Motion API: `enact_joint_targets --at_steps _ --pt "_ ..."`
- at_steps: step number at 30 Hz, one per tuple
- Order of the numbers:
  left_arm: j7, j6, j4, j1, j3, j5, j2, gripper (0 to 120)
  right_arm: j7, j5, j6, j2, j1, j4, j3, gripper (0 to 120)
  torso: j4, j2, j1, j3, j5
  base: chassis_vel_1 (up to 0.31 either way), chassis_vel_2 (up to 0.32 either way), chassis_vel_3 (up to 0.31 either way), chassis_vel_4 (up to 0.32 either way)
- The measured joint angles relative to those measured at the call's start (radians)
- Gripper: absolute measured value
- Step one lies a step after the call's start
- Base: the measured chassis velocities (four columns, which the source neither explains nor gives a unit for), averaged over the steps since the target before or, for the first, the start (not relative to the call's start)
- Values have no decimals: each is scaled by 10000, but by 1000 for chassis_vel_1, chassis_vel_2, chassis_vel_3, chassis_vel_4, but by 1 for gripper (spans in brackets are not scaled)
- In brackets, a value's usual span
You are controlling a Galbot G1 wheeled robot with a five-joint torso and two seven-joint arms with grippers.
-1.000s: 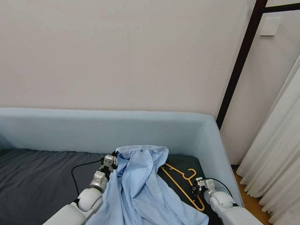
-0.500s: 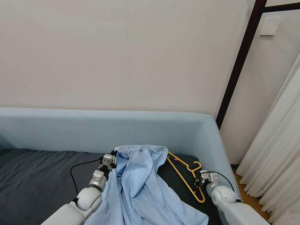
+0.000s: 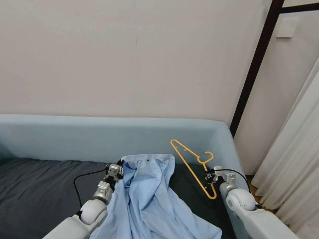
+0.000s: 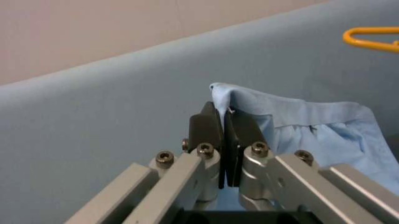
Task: Pick up the clothes from the sofa and hang them on the clothes hanger.
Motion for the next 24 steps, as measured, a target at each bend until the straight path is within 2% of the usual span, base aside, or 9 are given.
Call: enact_joint_targets --at_steps 3,7,8,10,13,14,18,22,24 --pt "-51 87 -125 -136 123 -160 67 0 28 -880 305 -265 -610 733 -1 4 -5 1 0 0 3 0 0 0 0" --pt "-166 298 -475 -299 247 -364 334 0 121 -3607 1464 -588 -1779 1547 56 4 -4 1 -1 -1 2 0 0 0 0" --pt "-166 298 -475 -299 247 -364 334 0 121 -3607 1464 -588 -1779 1547 56 4 -4 1 -1 -1 2 0 0 0 0" --pt "-216 395 -649 -299 230 -407 453 0 146 -4693 2016 -664 -2228 1734 113 4 3 1 -1 0 3 0 0 0 0" --pt "-300 581 -1001 -220 123 -516 557 0 244 -6917 3017 -565 -2858 1881 290 4 -4 1 -2 -1 -1 0 0 0 0" --pt "-300 581 -1001 -220 123 -516 557 0 244 -6917 3017 -565 -2858 1881 290 4 -4 1 -2 -1 -1 0 0 0 0" --pt "-405 790 -1371 -175 221 -606 759 0 611 -9329 3584 -168 -2986 1672 193 4 1 1 -2 -1 1 0 0 0 0" --pt "-503 954 -1726 -140 374 -682 958 0 852 -10451 3682 112 -2757 1464 -15 4 1 1 -2 -1 0 0 0 0 0" --pt "-523 987 -1810 -120 403 -691 1014 0 873 -10535 3683 152 -2661 1408 -106 4 1 1 -2 -1 2 0 0 0 0"
